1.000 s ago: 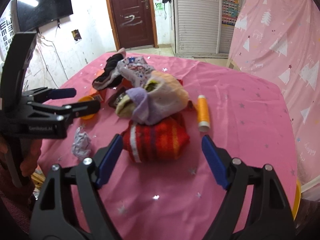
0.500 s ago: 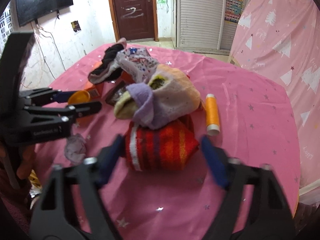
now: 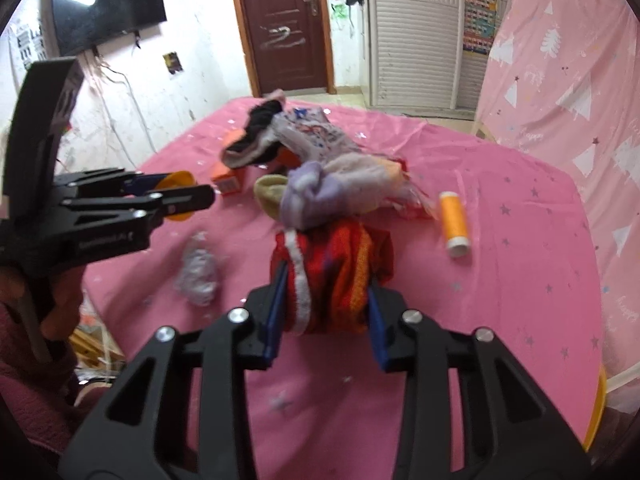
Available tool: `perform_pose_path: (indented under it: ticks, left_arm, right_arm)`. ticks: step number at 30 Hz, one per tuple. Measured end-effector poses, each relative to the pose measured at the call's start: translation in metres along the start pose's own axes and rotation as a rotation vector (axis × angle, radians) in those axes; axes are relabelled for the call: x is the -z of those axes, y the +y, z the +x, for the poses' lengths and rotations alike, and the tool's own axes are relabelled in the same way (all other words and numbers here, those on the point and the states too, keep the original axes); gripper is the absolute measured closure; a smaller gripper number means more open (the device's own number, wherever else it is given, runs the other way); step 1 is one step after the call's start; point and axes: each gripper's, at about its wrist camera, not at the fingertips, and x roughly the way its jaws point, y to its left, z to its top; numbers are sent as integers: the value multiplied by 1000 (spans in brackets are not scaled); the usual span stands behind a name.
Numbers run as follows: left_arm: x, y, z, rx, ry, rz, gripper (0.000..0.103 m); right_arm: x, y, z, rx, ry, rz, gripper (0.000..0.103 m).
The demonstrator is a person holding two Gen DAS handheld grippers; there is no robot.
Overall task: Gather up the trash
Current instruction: 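Grasp the small orange cup with the left tool while the right tool grasps the red striped sock, then carry the cup and sock over the yellow bin and open both tools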
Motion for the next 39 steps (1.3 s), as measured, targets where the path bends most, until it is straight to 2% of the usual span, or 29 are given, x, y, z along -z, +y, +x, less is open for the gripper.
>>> perform_pose_path:
  ticks: [7, 12, 22, 32, 39]
  left_arm:
    - [-7, -18, -20, -1, -38, 26, 68]
    - [-13, -36, -29, 13, -56, 52, 68]
    - [-28, -88, -29, 87, -62, 127, 68]
    - [-36, -142, -16, 138, -38, 201, 68]
    - [-42, -196, -9, 215, -24, 274, 68]
  right_arm:
    - [1, -1, -28, -29, -92, 29, 69]
    - [3, -16, -45, 0, -139, 54, 69]
    - [26, -72, -81, 93, -225, 169, 69]
    - [49, -123, -110, 193, -263, 243, 69]
    - [75, -166, -129, 289, -262, 317, 69]
